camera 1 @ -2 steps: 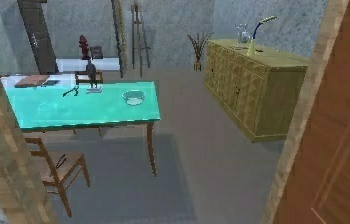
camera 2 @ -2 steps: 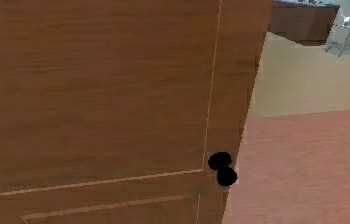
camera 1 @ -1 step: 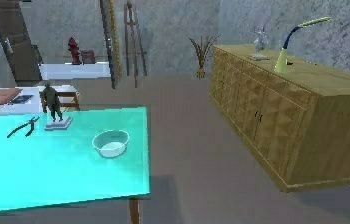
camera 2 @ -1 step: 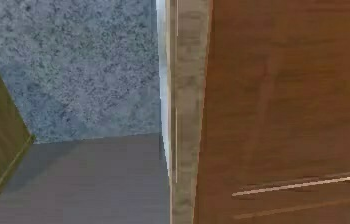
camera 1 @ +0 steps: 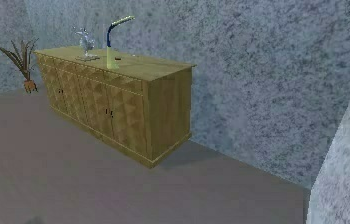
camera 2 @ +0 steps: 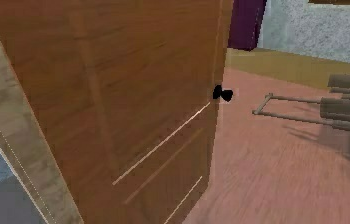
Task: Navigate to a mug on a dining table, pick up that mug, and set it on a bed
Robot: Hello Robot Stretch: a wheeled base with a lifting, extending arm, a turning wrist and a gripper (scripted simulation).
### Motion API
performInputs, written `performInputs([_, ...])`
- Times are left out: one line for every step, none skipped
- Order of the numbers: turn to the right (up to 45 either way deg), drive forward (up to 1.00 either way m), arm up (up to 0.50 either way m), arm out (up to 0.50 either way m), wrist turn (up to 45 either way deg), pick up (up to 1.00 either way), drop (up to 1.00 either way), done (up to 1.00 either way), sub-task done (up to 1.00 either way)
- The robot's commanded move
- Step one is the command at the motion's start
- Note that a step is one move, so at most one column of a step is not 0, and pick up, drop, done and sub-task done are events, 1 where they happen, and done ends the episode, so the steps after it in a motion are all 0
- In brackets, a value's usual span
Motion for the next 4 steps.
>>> performInputs([0.0,0.15,0.00,0.00,0.0,0.00,0.00,0.00,0.00])
performInputs([-45.0,0.00,0.00,0.00,0.0,0.00,0.00,0.00,0.00])
performInputs([-45.0,0.00,0.00,0.00,0.0,0.00,0.00,0.00,0.00])
performInputs([-30.0,0.00,0.00,0.00,0.0,0.00,0.00,0.00,0.00])
